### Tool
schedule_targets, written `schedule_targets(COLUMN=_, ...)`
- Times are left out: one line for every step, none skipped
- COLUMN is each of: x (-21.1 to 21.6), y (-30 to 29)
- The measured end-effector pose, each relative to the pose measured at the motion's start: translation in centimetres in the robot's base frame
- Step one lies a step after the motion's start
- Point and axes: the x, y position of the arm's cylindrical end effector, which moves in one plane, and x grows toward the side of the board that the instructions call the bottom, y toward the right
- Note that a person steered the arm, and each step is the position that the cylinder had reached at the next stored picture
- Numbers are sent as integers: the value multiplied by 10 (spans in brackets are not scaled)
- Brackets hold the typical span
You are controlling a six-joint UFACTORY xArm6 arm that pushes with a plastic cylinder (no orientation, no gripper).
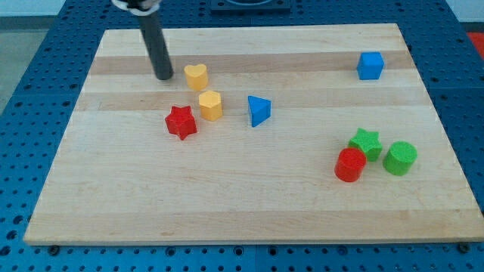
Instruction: Move the blue cube to the yellow heart
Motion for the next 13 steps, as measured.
schedule_targets(x=1, y=25)
schedule_targets(x=12, y=77)
schedule_targets(x=27, y=133)
schedule_targets(x=8, y=153)
schedule_targets(x=-28, y=270)
schedule_targets(x=-30, y=393)
schedule_targets(x=-1, y=390)
schedule_targets(x=-43, y=395)
schedule_targets(x=-70, y=424)
schedule_targets(x=-69, y=487)
schedule_targets(x=-40, y=479)
schedule_targets(x=-5, y=413)
schedule_targets(x=-1, y=346)
